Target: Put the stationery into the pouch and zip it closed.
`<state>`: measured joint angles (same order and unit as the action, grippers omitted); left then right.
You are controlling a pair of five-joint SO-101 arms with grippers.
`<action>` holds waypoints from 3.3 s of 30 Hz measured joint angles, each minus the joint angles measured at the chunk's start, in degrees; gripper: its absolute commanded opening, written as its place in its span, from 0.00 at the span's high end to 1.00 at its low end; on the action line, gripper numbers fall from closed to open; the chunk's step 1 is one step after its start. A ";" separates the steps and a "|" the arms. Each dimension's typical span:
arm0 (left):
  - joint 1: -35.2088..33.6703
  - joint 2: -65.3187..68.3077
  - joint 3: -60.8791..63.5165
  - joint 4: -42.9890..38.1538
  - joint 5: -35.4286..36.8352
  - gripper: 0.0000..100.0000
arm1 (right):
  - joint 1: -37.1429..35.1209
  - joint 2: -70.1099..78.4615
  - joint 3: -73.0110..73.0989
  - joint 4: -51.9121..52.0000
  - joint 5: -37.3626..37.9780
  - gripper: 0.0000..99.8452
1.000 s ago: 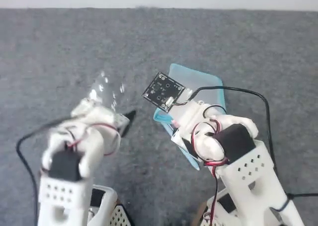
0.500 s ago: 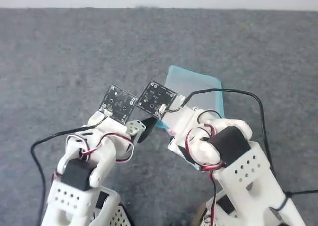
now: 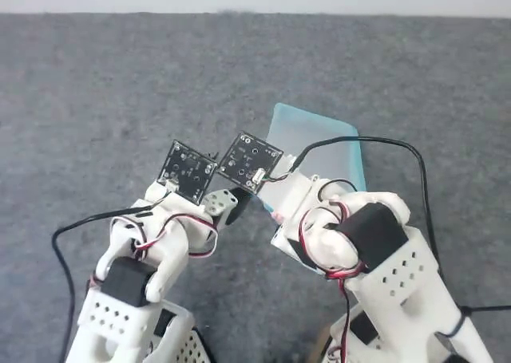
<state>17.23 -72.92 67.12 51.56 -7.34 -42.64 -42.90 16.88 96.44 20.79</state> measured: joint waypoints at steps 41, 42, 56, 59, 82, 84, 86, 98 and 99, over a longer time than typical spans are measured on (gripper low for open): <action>-4.31 0.00 5.45 -5.27 4.75 0.74 | -1.58 2.11 -13.63 3.87 -2.11 0.99; -4.31 0.00 5.45 -5.54 4.92 0.74 | -1.58 2.11 -14.24 4.04 -2.11 0.99; 0.79 -0.53 9.67 -12.92 4.84 0.88 | -10.46 1.93 -15.74 4.22 -0.79 0.99; 0.62 -0.53 9.67 -13.19 4.84 0.98 | -10.46 1.93 -15.74 4.22 -0.70 0.99; -20.57 0.26 9.76 -11.16 5.10 0.99 | 11.52 1.85 3.08 -3.60 1.32 0.99; -20.75 0.26 9.76 -10.64 5.10 0.99 | 12.92 1.85 3.34 -4.04 1.41 0.99; -20.75 0.26 9.76 -10.64 5.10 0.99 | 13.45 1.85 3.34 -4.04 1.41 0.99; -23.21 0.26 9.76 -9.05 9.14 0.99 | 14.07 1.76 5.63 -3.52 0.70 0.72; -23.30 0.26 9.85 -9.05 9.14 0.99 | 14.07 1.76 6.15 -3.52 0.62 0.69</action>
<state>-6.07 -72.66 76.97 42.51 1.80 -28.57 -41.14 23.03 92.92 21.41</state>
